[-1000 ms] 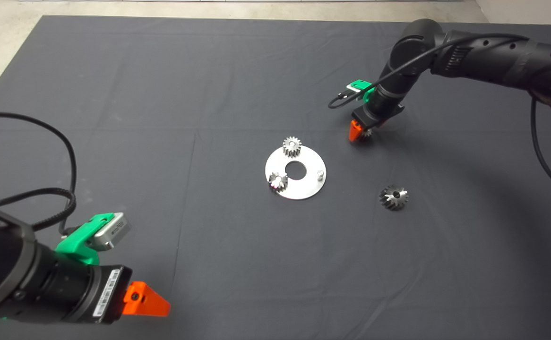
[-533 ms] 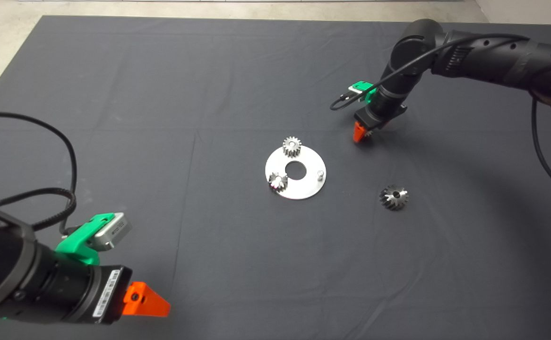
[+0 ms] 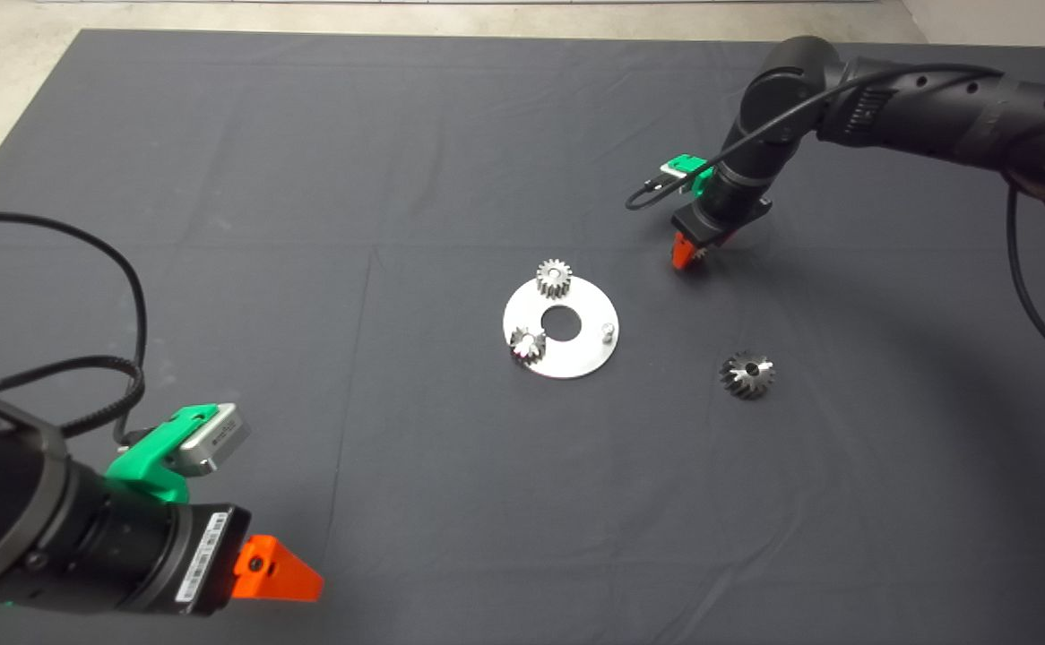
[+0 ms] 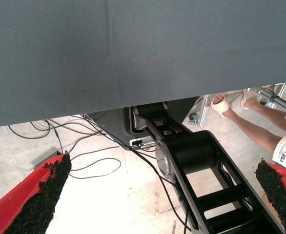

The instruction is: Remove an incorrectly installed larger gear and replace it with the correct smaller gear

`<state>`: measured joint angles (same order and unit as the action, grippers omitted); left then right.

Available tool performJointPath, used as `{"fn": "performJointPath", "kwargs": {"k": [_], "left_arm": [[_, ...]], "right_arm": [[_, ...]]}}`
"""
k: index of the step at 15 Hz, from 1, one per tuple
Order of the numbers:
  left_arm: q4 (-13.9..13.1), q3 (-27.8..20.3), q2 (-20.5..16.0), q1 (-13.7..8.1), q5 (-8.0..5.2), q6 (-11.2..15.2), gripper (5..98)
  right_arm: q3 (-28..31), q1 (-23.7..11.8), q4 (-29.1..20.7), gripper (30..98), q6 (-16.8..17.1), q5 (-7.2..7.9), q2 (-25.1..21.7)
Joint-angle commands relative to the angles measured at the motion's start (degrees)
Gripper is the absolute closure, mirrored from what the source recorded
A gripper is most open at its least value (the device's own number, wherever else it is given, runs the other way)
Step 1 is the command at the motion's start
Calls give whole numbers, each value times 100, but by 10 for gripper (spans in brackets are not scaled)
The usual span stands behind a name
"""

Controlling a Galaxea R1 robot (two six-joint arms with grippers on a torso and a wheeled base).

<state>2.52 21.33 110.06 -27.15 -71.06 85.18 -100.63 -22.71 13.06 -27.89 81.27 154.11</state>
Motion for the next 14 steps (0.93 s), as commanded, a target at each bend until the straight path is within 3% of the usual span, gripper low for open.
{"fn": "performJointPath", "kwargs": {"k": [1, 14], "left_arm": [[-112, -87, 12, -19, -13, -10, 59], [-112, -87, 12, -19, -13, -19, 59]], "right_arm": [[-45, -129, -151, 679, 21, -6, 4], [-174, -102, -154, 820, 3, -59, 10]]}}
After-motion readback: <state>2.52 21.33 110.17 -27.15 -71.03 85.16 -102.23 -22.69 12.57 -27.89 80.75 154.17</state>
